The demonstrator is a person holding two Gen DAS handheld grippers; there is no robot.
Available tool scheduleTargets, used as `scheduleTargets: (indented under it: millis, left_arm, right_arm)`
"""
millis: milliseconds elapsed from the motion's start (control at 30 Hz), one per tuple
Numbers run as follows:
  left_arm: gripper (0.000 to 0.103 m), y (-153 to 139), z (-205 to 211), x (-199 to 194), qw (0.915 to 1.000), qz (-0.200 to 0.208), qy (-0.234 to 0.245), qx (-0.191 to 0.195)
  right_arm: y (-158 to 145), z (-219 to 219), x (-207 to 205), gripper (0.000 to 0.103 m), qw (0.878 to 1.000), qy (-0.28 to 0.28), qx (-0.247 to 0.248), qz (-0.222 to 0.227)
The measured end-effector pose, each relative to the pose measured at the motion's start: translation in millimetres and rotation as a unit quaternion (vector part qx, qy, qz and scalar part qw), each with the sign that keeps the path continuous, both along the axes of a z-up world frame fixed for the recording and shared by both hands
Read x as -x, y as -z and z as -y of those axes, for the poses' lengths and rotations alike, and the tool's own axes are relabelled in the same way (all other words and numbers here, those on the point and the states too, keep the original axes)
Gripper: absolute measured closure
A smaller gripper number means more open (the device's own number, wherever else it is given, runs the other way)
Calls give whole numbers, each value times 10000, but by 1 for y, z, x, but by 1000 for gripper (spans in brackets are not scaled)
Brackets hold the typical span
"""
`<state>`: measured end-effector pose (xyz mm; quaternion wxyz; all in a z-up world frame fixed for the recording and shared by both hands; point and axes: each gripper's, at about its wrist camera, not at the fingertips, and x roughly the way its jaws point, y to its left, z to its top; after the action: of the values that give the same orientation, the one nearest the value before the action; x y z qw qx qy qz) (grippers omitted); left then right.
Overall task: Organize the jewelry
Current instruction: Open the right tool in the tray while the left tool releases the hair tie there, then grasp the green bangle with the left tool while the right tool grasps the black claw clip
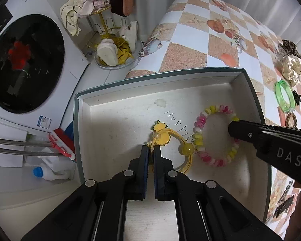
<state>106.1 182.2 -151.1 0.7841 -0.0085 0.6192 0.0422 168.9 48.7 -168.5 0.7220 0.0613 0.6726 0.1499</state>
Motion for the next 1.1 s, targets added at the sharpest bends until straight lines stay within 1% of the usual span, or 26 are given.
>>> scheduleTargets:
  millis: [67, 133, 200, 300, 367, 400, 433, 500, 533, 567, 600, 633, 667, 733, 767, 833, 933, 1033, 1100]
  left_arm:
    - [94, -1, 0, 0, 10000, -4, -21, -17]
    - [94, -2, 0, 0, 10000, -16, -27, -67]
    - [94, -5, 0, 2, 10000, -6, -25, -62]
    - [94, -8, 0, 4, 10000, 3, -27, -62]
    - [94, -12, 2, 6, 10000, 10, -23, -66]
    - [94, -14, 3, 7, 10000, 18, -19, -58]
    - [94, -16, 3, 7, 10000, 31, -12, -36]
    - [93, -20, 6, 9, 10000, 60, 36, 9]
    - [84, -22, 7, 10, 10000, 65, 58, 17]
    - [30, -23, 9, 10, 9999, 60, 83, 33]
    - [0, -25, 10, 12, 10000, 76, 64, -4]
    - [0, -31, 10, 16, 9996, 254, 6, -132]
    - [0, -34, 14, 18, 9992, 329, 65, -203]
    - [0, -34, 17, 19, 9994, 266, 136, -147]
    - [0, -35, 20, 20, 9994, 264, 148, -150]
    - [0, -38, 25, 22, 9992, 270, 216, -218]
    - [0, -44, 34, 27, 9988, 262, 358, -230]
    - [0, -50, 44, 31, 9987, 152, 451, -187]
    - [0, -51, 50, 33, 9986, -12, 534, -36]
  right_arm:
    - [0, 0, 0, 87, 10000, 20, -56, 7]
    - [-2, 0, 0, 63, 9999, 17, -148, -15]
    - [-10, 1, 1, 53, 9996, 42, -251, 73]
    - [-25, 5, 3, 52, 9988, 160, -417, 197]
    - [-39, 13, 5, 52, 9973, 297, -612, 283]
    - [-44, 16, 5, 50, 9966, 349, -671, 331]
    - [-51, 20, 7, 45, 9959, 399, -718, 386]
    - [-65, 33, 14, 41, 9944, 509, -787, 496]
    - [-69, 37, 17, 40, 9938, 554, -809, 523]
    - [-73, 43, 20, 40, 9934, 605, -819, 532]
    - [-77, 50, 24, 39, 9930, 670, -815, 521]
    - [-79, 55, 28, 38, 9927, 735, -814, 505]
    - [-81, 62, 32, 37, 9921, 806, -824, 487]
    - [-81, 72, 39, 31, 9914, 935, -791, 457]
    - [-82, 78, 43, 29, 9910, 1000, -770, 445]
    - [-81, 97, 56, 24, 9898, 1172, -713, 392]
    - [-80, 129, 77, 22, 9865, 1476, -668, 240]
    - [-76, 157, 96, 21, 9819, 1798, -577, 120]
    - [-74, 174, 109, 18, 9785, 1996, -521, 54]
